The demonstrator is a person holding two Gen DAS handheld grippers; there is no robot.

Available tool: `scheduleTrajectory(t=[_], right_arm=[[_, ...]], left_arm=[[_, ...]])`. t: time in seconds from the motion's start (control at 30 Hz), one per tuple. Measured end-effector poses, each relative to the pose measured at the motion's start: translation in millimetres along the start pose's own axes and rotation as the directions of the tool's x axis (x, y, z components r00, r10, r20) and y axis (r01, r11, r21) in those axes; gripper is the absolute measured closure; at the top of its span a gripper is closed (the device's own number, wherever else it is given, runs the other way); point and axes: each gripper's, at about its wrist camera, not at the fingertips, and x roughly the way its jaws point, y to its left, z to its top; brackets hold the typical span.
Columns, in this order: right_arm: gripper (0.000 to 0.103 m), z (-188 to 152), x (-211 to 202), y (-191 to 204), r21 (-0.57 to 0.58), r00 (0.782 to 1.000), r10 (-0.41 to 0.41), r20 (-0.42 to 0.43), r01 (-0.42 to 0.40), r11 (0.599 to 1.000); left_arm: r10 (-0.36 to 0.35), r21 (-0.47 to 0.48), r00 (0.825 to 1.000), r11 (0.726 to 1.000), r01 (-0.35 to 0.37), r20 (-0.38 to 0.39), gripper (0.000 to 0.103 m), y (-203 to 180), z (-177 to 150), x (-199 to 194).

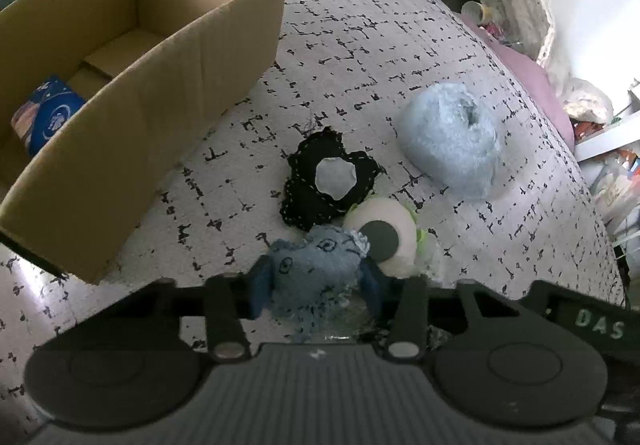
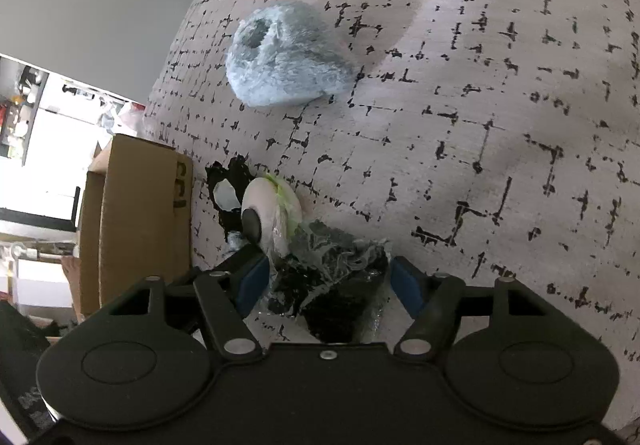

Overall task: Organize soft objects
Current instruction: 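Close left gripper on the light blue plush toy while right gripper closes on the black bag, then carry the plush toy in left gripper while right gripper carries the black bag to the box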

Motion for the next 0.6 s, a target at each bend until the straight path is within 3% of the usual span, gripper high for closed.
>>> scheduleTrajectory(t=[0.07,0.17,0.23,0.33,0.6], right_arm=[[0.037,-1,1,3,-0.028,1.000,-0.012,0.006,0.012,1.000],[0.052,-5,1,10,-0.098,0.999,-0.042,0.031,0.045,0.994],[0.061,-7,-1,13,-0.118,0.998,-0.032,0.046,0.038,0.992],[0.066,-8,-8,17,-0.149,0.997,-0.008,0.073,0.018,0.989],[0.068,-14,-38,25,-0.174,0.986,0.069,0.150,-0.043,0.984]], left_arm=[[-0.002,-0.018,1.000,1.000,0.002,0.002,0.067,2,1,-2],[-0.011,-0.044,1.000,0.999,0.011,0.001,0.081,7,1,-8],[-0.013,-0.050,1.000,0.999,0.013,0.010,0.081,8,0,-13],[-0.015,-0.043,1.000,0.999,0.016,0.025,0.081,9,-2,-22],[-0.044,-0.019,0.995,0.999,0.046,0.089,0.081,6,4,-62]])
